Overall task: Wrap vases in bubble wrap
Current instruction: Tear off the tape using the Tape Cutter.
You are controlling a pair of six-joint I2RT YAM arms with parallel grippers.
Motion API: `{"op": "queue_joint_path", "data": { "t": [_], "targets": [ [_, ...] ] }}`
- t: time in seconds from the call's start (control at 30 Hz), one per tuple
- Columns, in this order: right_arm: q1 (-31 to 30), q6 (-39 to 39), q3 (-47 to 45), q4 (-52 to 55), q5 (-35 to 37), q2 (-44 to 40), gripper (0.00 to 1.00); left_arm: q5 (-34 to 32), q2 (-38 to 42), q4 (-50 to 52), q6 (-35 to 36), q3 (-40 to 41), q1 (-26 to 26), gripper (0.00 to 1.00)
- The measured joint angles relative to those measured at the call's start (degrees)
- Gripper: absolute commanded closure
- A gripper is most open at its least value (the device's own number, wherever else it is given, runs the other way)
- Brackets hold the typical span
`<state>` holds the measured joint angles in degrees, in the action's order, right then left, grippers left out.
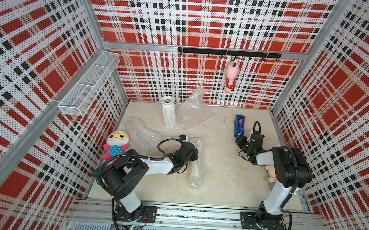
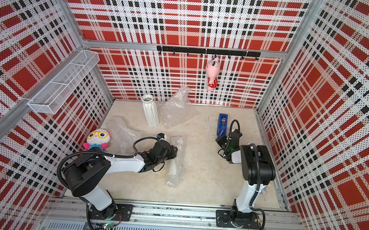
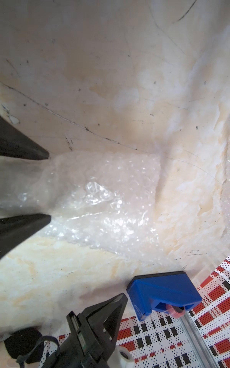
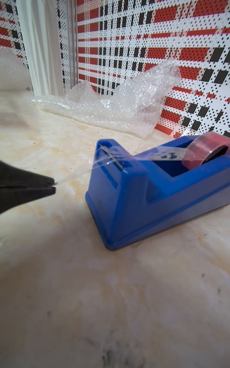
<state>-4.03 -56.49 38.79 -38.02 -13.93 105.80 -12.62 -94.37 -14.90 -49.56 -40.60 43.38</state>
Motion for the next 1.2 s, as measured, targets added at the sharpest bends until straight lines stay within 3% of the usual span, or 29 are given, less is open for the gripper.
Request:
{"op": "queue_joint_path", "data": {
  "t": [0.4,0.57,0.9,1.2],
  "targets": [
    [-4.5,-1.9,-2.4,1.1,-2.3,1.4,1.0,0.0,0.8,0.2,0.1,0.6,-0.6,0.53],
    [-4.5,0.2,-4.9,2.9,-2.6,-2.0,1.0,0.1,0.8,-0.1,0.1,0.8,-0.7,0.53],
    [-6.3,14.1,-9.4,9.0,-11.1,-19.7,1.0,1.3,0.8,-0.6,1.4,0.8,-0.7,0.54],
    [-16.1,31.3,-9.5,21.8,-13.7,-35.0,1.0,3.3,-1.9,0.1,7.1,-2.6,0.3,0.56]
  ]
}}
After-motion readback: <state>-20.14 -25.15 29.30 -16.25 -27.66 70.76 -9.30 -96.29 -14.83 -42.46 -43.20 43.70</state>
